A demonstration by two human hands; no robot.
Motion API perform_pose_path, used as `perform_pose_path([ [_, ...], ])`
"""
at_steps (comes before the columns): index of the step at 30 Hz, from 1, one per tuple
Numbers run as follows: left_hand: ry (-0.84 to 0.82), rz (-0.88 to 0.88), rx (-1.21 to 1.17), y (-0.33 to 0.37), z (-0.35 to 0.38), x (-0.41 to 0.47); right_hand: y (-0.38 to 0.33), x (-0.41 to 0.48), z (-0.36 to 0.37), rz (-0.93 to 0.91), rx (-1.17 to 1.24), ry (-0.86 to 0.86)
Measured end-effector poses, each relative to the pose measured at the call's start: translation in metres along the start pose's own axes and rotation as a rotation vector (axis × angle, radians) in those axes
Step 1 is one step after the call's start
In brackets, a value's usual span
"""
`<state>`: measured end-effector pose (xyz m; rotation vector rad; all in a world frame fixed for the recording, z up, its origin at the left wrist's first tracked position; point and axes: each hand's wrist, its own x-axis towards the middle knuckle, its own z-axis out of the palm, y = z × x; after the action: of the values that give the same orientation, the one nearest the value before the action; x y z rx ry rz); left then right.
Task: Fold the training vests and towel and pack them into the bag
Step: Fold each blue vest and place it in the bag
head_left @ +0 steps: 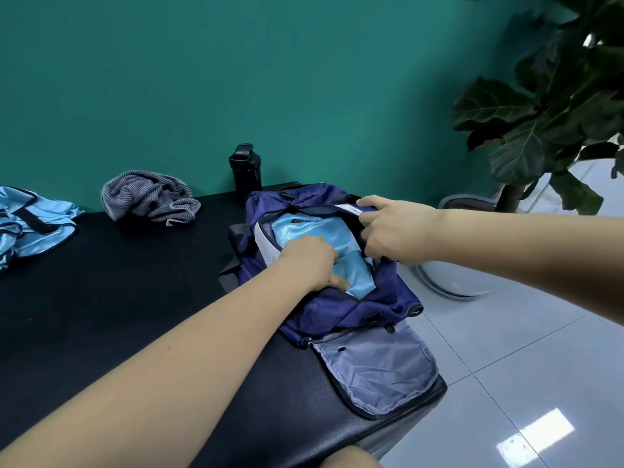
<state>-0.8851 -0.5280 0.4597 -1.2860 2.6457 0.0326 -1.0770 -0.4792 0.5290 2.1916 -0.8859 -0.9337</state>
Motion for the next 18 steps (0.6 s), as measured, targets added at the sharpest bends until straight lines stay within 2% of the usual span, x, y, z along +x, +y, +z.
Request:
perform_pose_path([
  [3,0.029,-0.141,-0.034,0.012,0.007,0.006,0.007,-0.009,0.005,-0.007,0.129,0.157],
  [8,0.107,-0.232,-0.058,0.038,0.016,0.008,0.018,-0.015,0.004,0.044,0.423,0.227],
  [11,0.085,-0.198,-0.039,0.039,0.023,0.008,0.002,-0.004,0.009,0.105,0.455,0.342],
  [15,0.12,-0.082,-0.065,0.019,0.022,-0.009,-0.026,0.016,0.013,0.197,0.494,0.384],
  [18,0.311,-0.029,-0.074,-0.002,0.012,-0.039,-0.036,0.027,0.002,0.339,0.575,0.483],
])
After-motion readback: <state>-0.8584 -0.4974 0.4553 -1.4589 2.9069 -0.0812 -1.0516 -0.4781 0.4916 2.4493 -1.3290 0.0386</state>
